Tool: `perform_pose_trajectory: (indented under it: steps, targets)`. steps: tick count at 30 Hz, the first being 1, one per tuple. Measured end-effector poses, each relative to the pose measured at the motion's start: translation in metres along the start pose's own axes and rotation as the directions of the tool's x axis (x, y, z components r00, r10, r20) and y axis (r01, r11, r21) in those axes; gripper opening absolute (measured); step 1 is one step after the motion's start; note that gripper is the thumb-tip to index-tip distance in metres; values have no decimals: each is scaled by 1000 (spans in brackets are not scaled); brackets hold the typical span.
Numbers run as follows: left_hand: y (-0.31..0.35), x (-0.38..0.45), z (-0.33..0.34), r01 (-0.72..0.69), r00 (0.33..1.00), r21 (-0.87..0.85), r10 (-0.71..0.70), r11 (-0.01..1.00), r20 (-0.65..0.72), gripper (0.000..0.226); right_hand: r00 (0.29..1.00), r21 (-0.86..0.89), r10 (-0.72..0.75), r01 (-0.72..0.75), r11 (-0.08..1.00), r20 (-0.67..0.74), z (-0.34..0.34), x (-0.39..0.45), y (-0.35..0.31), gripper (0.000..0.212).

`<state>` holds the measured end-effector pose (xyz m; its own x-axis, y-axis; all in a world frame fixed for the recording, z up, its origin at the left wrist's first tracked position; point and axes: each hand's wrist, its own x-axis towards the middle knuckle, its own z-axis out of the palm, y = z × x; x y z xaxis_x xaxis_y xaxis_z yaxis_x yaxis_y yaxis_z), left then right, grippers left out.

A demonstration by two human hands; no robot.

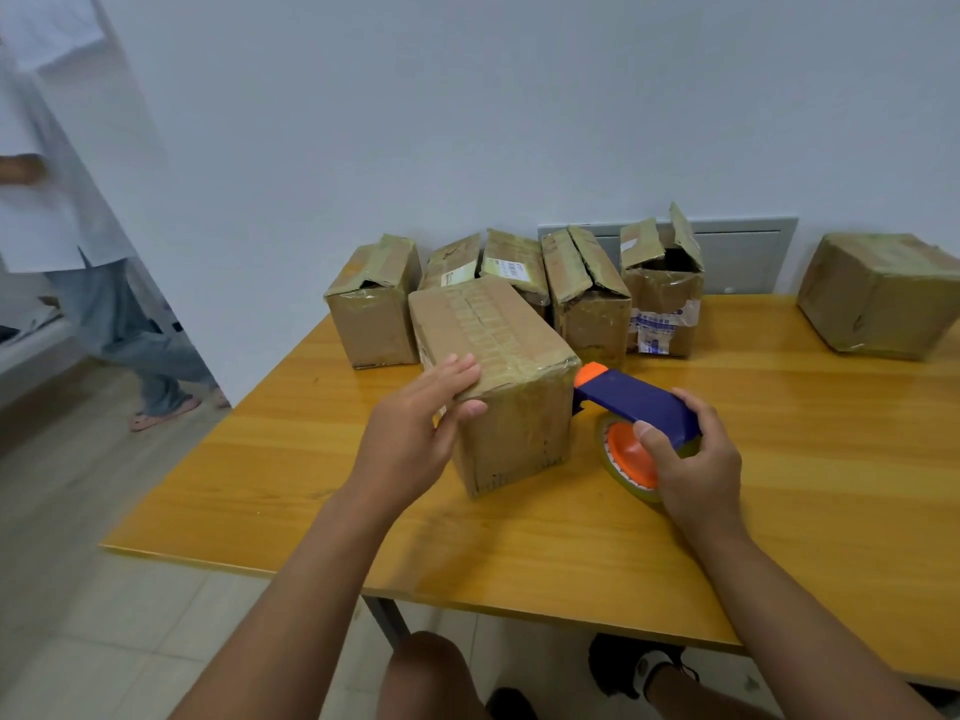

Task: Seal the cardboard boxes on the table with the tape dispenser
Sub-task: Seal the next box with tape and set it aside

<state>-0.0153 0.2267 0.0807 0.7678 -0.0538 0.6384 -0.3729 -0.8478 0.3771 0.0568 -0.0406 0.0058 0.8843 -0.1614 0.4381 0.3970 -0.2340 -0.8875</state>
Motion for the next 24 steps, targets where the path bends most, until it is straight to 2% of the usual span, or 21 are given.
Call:
perform_pose_trajectory:
  steps: [4,6,8,15,17,21,24]
  targets:
    - [-7,2,-5,25,997,-135,-15,990,76,40,1000,26,24,-23,999,-16,0,0,0,62]
    - [-12,2,-4,32,997,-192,-19,981,70,37,999,30,32,-31,999,-22,0,0,0,62]
    - [-13,3,-3,49,997,-222,-34,974,72,34,999,35,37,-37,999,-23,0,0,-1,62]
    - [-20,4,-8,98,977,-338,-26,936,210,33,998,49,47,-45,998,-35,-1,1,-1,61]
    - [-22,4,-7,95,977,-358,-18,929,213,34,998,51,44,-42,998,-37,0,1,-1,60]
    - [-21,6,-3,78,991,-349,-33,934,132,36,998,54,46,-44,998,-41,-1,1,-1,60]
    - [-17,5,-8,112,983,-376,-46,920,178,28,998,57,47,-44,997,-38,-1,1,-1,60]
